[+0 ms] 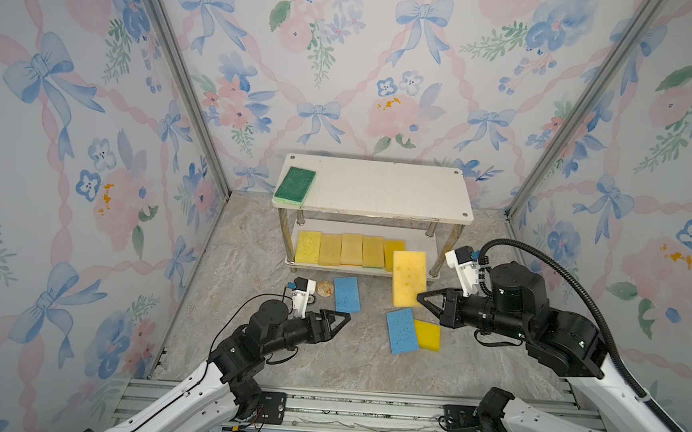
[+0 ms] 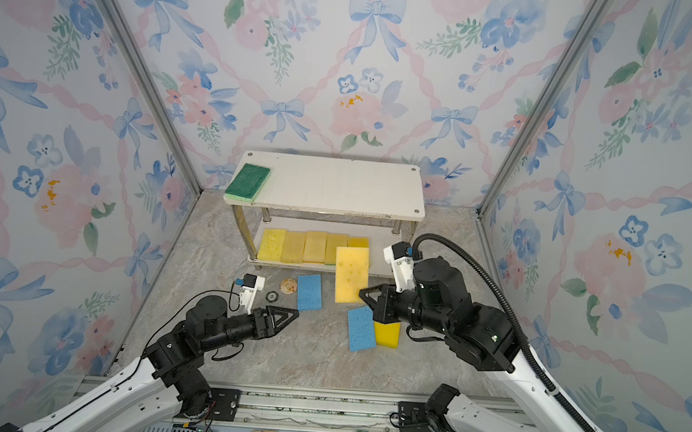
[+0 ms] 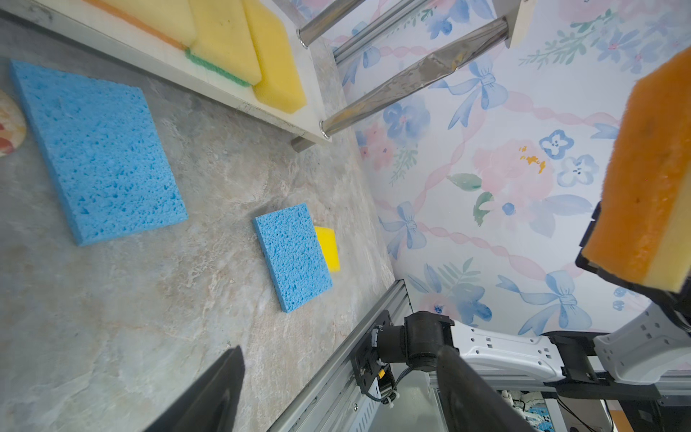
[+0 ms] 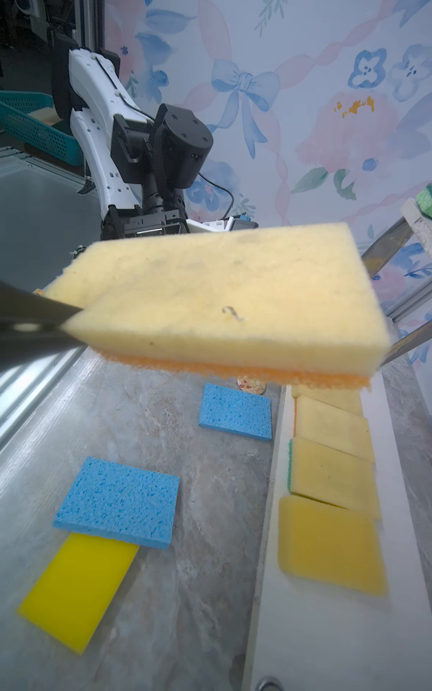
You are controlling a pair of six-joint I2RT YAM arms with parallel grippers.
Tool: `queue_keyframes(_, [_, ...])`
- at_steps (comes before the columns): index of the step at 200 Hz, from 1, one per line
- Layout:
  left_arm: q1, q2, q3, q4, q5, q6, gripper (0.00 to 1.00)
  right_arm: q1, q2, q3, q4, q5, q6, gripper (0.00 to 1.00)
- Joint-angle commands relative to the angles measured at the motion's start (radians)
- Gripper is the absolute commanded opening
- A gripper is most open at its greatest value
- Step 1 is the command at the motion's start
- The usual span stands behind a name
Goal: Place and organize the cleaning sponges onto the shelf
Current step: 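Open the left gripper and draw it back while the right gripper lifts the sponge, then carry the pale yellow sponge up over the top shelf with the right gripper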
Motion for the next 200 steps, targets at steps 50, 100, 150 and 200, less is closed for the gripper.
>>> queue_keyframes(50, [0.020, 0.021, 0.011, -0.024, -0.018, 0.073, 0.84, 0.010, 0.056, 0.180, -0.096, -0.021, -0.083, 0.04])
queue_keyframes(100, [0.029, 0.030, 0.057, -0.073, -0.040, 0.123, 0.85, 0.010, 0.123, 0.289, -0.084, -0.068, -0.085, 0.05])
queue_keyframes(150, [0.055, 0.022, 0.099, -0.094, -0.008, 0.140, 0.86, 0.010, 0.217, 0.395, -0.057, -0.120, -0.083, 0.05])
queue_keyframes(200, [0.099, 0.007, 0.143, -0.146, -0.001, 0.197, 0.86, 0.010, 0.319, 0.434, 0.070, -0.166, -0.009, 0.06])
